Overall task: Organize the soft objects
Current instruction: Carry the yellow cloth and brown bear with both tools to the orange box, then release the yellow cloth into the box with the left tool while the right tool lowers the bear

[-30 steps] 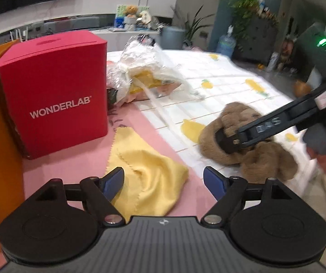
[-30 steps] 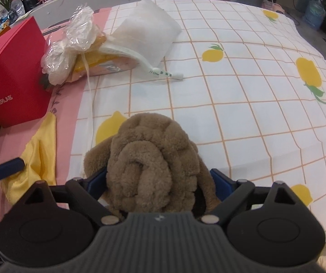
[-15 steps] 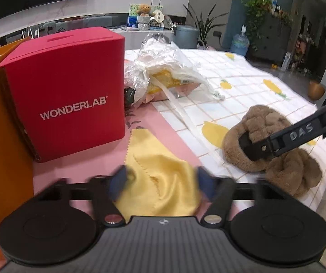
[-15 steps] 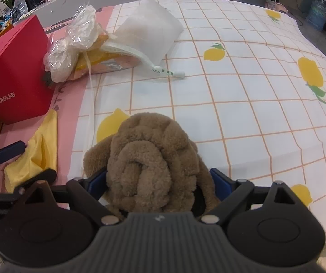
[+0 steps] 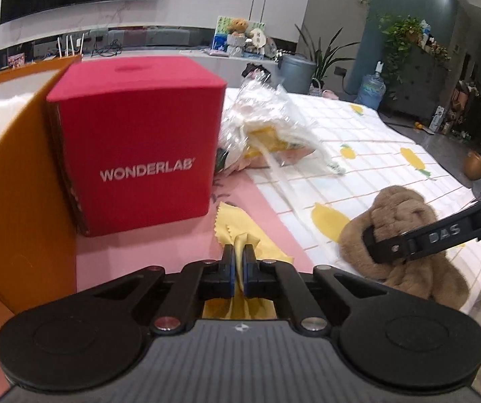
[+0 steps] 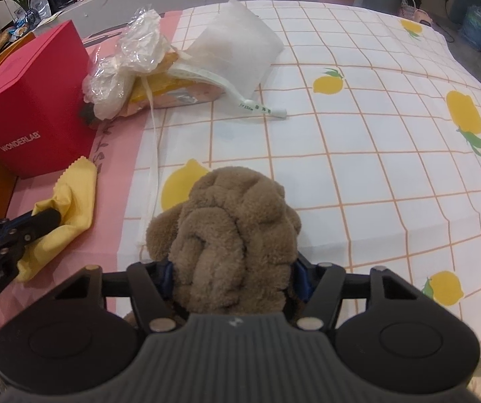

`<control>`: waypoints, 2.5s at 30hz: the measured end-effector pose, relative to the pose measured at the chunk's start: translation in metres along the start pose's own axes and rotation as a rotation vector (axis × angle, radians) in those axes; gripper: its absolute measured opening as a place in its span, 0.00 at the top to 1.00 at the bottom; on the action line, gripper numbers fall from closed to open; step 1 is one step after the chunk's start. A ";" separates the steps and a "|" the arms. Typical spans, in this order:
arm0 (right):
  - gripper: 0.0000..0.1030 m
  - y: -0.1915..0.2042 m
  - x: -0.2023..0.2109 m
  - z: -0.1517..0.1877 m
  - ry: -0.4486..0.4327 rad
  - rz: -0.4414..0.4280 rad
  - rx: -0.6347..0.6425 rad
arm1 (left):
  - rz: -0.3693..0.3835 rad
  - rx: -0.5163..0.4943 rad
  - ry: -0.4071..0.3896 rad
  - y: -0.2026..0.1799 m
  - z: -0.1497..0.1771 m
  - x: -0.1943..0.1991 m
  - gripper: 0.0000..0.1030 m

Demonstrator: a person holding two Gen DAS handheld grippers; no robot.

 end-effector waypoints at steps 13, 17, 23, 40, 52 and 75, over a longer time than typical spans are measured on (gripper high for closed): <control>0.47 0.006 0.039 -0.008 -0.066 -0.073 -0.025 | 0.029 -0.021 -0.015 -0.035 -0.025 0.016 0.96; 0.47 0.007 0.059 -0.013 -0.107 -0.060 -0.031 | 0.033 -0.017 -0.037 -0.043 -0.040 0.025 0.96; 0.47 0.018 0.101 -0.029 -0.190 -0.015 -0.029 | 0.068 -0.007 -0.110 -0.048 -0.075 0.057 0.96; 0.47 0.187 0.182 -0.178 -0.470 -0.167 0.125 | -0.070 0.069 -0.307 0.076 -0.188 0.163 0.96; 0.47 0.305 0.035 -0.268 -0.258 -0.204 0.303 | -0.284 0.082 -0.025 0.201 -0.186 0.069 0.96; 0.47 0.314 -0.040 -0.269 -0.183 -0.163 0.474 | -0.428 0.069 0.066 0.247 -0.162 0.028 0.41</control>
Point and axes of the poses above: each gripper's, at about its wrist camera, not at the fingertips, and x roughly against the way its jaws point, y to its left, z to its underside, the point moved 9 cm from there along -x, roughly the way its jaws point, and after that the axes turned 11 degrees about x, right-handed, at the moved point
